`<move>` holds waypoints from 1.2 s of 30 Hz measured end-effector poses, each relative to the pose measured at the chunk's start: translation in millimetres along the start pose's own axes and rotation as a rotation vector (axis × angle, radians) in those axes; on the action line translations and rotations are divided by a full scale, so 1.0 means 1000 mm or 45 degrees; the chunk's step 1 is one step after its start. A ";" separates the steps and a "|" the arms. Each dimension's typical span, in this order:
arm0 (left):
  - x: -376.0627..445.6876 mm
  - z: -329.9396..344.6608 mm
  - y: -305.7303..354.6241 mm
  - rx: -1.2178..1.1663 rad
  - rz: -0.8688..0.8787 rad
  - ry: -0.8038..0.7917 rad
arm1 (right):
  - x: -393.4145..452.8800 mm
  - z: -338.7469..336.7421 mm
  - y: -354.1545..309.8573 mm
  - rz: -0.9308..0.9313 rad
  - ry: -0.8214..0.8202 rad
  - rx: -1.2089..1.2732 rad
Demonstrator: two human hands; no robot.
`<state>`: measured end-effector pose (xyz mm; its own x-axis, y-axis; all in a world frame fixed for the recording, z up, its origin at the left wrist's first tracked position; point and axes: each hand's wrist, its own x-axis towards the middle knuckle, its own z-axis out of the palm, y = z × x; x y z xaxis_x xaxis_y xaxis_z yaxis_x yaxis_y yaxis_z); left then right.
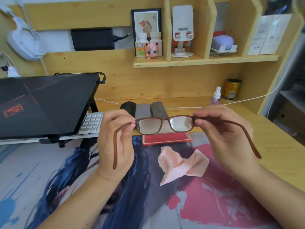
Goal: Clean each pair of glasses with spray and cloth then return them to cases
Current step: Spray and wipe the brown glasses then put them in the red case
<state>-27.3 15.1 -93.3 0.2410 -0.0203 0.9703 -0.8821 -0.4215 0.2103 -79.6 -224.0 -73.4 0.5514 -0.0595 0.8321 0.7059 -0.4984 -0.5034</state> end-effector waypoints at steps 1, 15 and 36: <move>0.000 0.000 0.000 0.000 -0.001 -0.008 | 0.000 0.000 0.000 -0.003 0.010 -0.008; -0.006 0.014 0.017 -0.487 -1.099 -0.211 | 0.004 0.003 0.018 0.478 0.069 0.239; 0.011 -0.001 0.012 -0.334 -0.983 -0.546 | 0.010 -0.013 0.030 0.537 -0.610 0.101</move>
<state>-36.0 10.6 -79.4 0.8840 -0.1757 0.4332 -0.4652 -0.2396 0.8522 -59.0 -251.0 -76.8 0.9132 0.1658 0.3721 0.4059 -0.4501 -0.7954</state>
